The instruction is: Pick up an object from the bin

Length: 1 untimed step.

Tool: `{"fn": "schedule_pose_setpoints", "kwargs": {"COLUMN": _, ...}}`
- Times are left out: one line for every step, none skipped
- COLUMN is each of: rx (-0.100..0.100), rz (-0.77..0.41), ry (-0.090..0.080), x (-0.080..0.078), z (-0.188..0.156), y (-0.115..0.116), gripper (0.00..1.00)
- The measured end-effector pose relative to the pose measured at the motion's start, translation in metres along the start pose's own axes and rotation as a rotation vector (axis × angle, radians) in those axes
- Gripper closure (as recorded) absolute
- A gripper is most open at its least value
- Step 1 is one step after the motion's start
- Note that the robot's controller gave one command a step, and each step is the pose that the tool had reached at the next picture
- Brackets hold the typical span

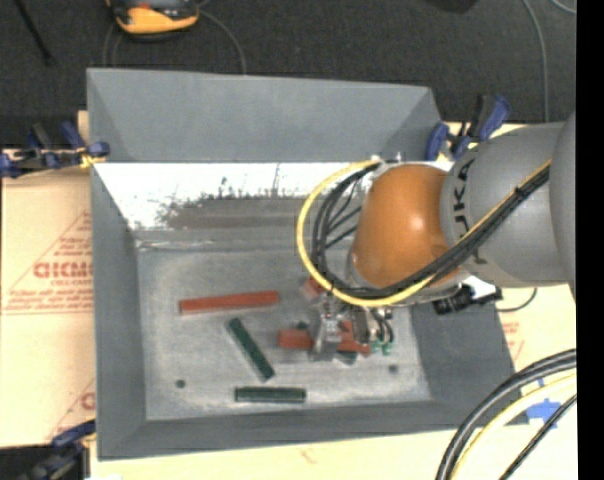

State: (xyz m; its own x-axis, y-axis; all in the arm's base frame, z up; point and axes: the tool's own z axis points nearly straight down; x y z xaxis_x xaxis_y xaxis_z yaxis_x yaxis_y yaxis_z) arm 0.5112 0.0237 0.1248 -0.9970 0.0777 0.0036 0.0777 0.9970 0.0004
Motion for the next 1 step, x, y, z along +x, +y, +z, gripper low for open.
{"fn": "schedule_pose_setpoints", "kwargs": {"rx": 0.000, "rz": 0.013, "ry": -0.007, "x": 0.0136, "z": -0.1177, "y": -0.0035, "gripper": 1.00}}
